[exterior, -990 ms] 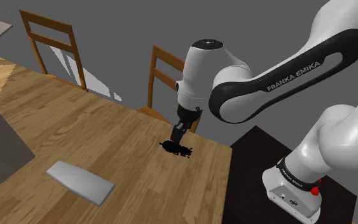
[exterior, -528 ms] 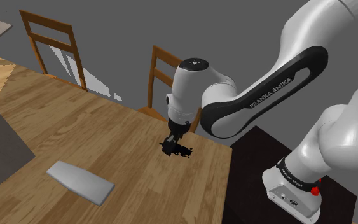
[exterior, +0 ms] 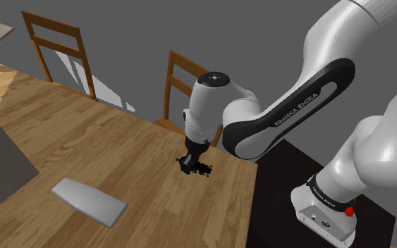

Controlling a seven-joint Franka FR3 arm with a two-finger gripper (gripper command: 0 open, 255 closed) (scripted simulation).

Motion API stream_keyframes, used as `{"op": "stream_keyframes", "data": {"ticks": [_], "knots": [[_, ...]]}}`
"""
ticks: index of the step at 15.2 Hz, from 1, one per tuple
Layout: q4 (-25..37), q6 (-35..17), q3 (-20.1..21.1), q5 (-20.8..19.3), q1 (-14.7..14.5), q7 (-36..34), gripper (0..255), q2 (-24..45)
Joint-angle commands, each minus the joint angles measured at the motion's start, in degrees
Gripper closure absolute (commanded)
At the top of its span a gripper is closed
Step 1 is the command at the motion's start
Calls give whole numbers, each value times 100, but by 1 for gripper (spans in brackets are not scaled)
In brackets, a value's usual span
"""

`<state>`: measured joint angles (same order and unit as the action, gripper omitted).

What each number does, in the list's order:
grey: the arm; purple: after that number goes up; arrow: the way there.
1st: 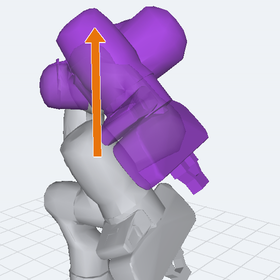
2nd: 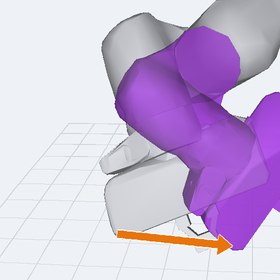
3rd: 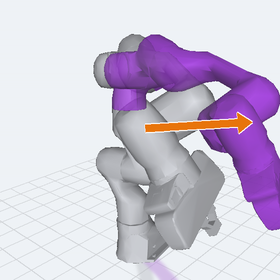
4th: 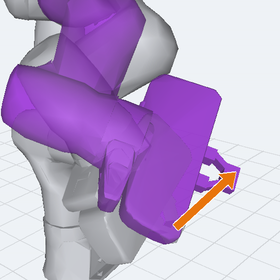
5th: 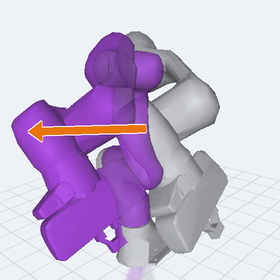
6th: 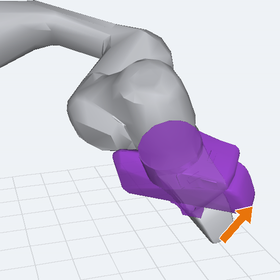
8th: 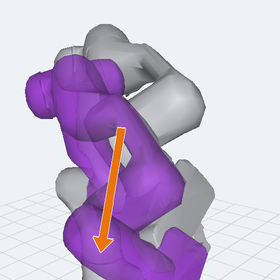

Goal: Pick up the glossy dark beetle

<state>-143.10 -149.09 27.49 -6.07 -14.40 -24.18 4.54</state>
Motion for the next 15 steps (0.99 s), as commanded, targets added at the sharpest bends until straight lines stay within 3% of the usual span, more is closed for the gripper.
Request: {"op": "stream_keyframes", "data": {"ticks": [1,6,15], "knots": [[-13,-6,-32,-14,19,-13,255,46],[-18,-6,-35,-6,32,9,255,37],[99,720,37,615,43,464,255,-662]]}}
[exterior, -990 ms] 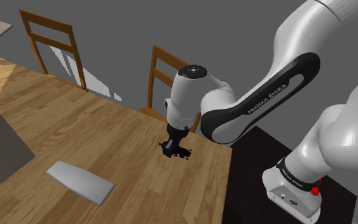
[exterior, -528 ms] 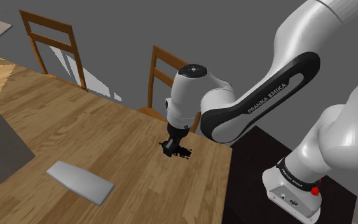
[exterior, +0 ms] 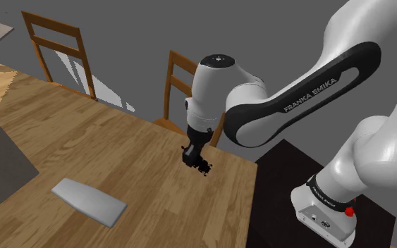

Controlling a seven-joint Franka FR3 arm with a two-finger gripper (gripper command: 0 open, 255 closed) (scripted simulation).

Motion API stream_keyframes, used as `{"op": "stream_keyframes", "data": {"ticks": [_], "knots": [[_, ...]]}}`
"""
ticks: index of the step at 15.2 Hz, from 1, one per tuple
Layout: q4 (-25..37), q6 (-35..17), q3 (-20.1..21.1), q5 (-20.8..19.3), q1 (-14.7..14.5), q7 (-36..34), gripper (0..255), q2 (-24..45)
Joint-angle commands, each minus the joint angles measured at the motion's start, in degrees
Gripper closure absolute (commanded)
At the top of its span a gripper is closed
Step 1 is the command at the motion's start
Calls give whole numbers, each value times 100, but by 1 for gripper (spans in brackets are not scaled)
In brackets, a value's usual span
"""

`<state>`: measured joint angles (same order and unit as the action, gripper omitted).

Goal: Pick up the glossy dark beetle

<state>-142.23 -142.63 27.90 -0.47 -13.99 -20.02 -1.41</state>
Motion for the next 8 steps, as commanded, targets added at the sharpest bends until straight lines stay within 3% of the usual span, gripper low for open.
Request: {"op": "stream_keyframes", "data": {"ticks": [1,8], "knots": [[32,157,-6,107,-3,87,255,-138],[160,590,-37,329,-31,256,255,-478]]}}
